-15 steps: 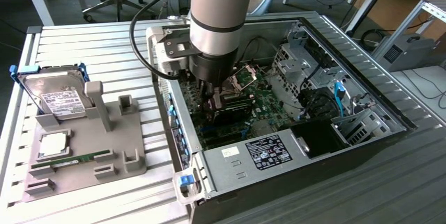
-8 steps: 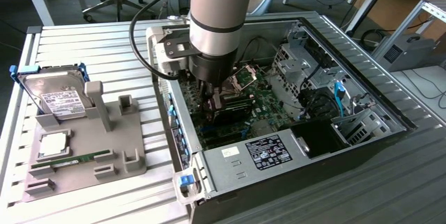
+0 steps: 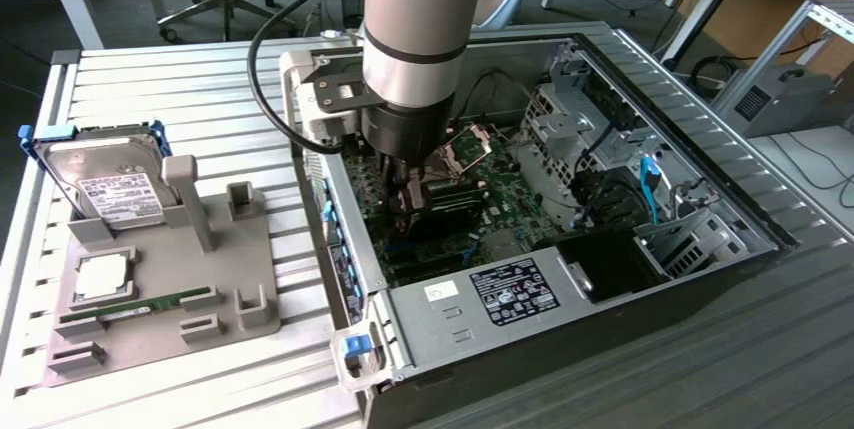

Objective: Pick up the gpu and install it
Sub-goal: 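Press down on the gpu until it lock into place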

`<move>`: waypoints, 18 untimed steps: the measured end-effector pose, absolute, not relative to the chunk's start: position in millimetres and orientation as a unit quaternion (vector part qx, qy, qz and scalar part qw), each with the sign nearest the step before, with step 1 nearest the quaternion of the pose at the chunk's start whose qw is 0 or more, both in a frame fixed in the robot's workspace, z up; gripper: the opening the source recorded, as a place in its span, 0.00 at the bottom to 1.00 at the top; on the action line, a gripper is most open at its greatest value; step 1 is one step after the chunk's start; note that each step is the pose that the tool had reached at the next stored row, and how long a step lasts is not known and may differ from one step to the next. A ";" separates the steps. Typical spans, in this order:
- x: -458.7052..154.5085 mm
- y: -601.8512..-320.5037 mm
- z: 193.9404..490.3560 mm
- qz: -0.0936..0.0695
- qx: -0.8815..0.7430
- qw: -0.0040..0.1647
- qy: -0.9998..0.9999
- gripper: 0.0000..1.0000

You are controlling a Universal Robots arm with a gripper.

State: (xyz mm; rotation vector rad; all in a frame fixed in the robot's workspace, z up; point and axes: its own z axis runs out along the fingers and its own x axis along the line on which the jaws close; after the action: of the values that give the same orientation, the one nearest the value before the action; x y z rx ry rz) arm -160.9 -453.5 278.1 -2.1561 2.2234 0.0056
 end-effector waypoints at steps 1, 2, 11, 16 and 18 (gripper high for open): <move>-160.9 -453.5 277.9 0.002 -0.696 0.022 0.718 0.11; -160.9 -453.5 277.5 0.002 -0.696 0.022 0.718 0.11; -161.0 -453.5 276.9 0.002 -0.696 0.022 0.718 0.11; -161.0 -453.5 276.4 0.002 -0.696 0.022 0.718 0.11; -161.1 -453.5 276.1 0.002 -0.696 0.022 0.718 0.11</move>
State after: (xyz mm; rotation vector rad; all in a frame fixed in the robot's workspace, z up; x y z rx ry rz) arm -161.1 -453.5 276.1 -2.1560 2.2234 0.0057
